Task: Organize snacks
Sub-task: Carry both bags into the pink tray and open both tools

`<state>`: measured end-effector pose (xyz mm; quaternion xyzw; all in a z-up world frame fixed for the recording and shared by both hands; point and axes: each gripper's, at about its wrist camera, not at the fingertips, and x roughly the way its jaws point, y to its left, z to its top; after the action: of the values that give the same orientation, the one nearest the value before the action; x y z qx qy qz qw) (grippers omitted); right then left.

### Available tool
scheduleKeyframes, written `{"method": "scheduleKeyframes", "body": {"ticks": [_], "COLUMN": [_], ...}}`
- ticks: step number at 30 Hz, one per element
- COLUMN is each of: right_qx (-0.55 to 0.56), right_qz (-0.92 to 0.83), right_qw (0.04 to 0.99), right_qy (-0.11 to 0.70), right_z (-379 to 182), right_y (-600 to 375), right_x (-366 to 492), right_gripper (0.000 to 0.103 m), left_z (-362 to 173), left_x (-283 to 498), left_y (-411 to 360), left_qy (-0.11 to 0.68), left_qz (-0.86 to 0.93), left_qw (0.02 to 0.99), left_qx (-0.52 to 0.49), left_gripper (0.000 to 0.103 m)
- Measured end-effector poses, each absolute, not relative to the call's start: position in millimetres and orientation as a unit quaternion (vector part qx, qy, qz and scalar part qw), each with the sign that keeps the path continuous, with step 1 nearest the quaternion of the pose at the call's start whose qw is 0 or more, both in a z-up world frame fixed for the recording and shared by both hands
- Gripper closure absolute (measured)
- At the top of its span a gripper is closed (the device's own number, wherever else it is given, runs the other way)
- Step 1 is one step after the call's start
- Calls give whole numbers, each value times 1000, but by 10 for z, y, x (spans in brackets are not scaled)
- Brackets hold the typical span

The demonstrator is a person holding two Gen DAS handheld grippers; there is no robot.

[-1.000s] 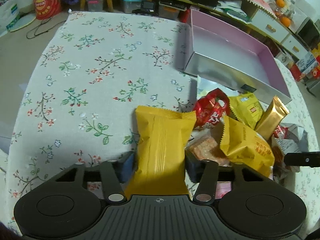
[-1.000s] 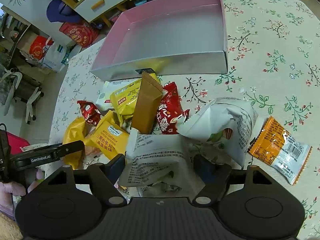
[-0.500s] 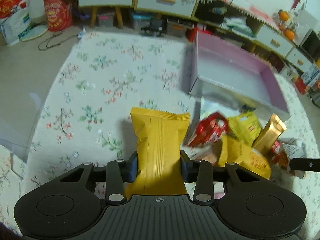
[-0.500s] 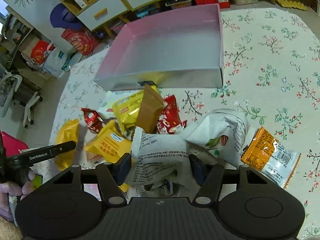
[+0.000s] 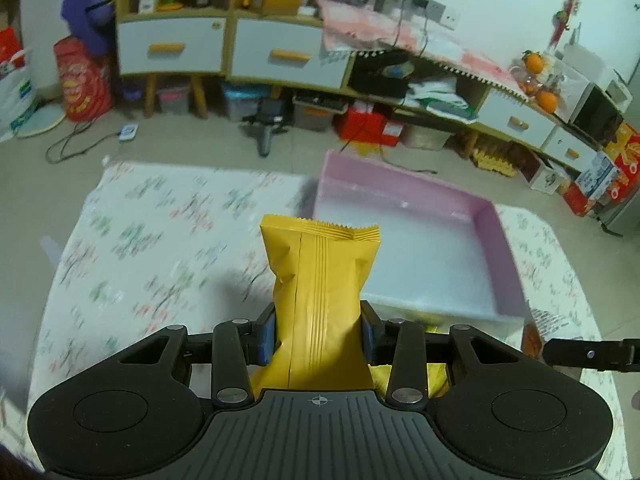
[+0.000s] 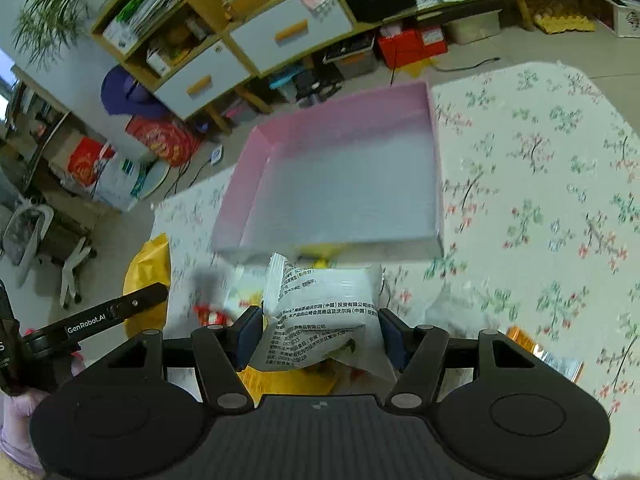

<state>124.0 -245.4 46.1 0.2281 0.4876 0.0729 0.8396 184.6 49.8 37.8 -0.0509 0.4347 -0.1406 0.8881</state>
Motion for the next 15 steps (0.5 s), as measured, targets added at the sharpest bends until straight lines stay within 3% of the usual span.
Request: {"method": "scheduleKeyframes", "body": {"ticks": [15], "right_qx": [248], "right_qz": [77], "right_qw": [870], "right_qy": [419], "right_z": [199], "right_y": [-2602], "right_x": [1811], "right_gripper": [71], "left_z": [-79], "left_x": [2606], "left_y": [-170], "left_qy": [382], "left_qz": [-180], "left_qw": [906], "left_qx": [-38], "left_gripper": [66]}}
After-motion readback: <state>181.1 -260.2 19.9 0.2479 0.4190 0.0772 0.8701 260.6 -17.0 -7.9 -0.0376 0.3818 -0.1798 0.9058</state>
